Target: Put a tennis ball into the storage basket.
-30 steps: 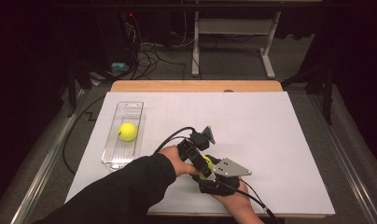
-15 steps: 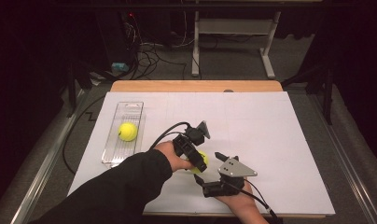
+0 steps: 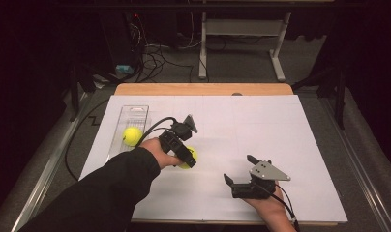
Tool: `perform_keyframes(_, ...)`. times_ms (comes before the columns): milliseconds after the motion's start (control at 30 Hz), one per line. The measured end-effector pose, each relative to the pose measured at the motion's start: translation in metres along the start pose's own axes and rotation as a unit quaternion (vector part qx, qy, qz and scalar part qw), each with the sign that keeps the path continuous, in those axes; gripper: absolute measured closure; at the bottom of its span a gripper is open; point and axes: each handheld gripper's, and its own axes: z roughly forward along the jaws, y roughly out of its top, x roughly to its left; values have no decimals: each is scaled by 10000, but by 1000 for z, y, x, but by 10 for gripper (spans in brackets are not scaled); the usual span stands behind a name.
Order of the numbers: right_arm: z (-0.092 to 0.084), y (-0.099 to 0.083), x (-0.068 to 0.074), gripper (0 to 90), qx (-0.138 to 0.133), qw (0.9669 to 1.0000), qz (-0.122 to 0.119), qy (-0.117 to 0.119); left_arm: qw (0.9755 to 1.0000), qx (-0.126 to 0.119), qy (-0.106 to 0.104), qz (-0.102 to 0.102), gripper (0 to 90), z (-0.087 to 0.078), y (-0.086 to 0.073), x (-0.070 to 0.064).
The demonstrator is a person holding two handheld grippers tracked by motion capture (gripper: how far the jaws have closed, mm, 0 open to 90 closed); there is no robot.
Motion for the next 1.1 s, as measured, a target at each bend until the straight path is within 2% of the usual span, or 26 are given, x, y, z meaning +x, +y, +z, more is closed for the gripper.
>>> perform_keyframes(333, -25, -11, -29, 0, 24, 9991, 161, -389, 9993, 17, 200, -311, 264, -18, -23, 30)
perform_keyframes(633, -43, -19, -46, 0, 42, 9976, 271, -629, 9971, -27, 386, -650, 265, -35, -47, 58)
perform_keyframes(833, -51, -22, -53, 0, 42, 9970, 307, -713, 9944, -81, 487, -939, 264, -50, -68, 79)
perform_keyframes(1100, -57, -26, -57, 0, 52, 9965, 327, -767, 9893, -46, 644, -1310, 264, -58, -93, 105)
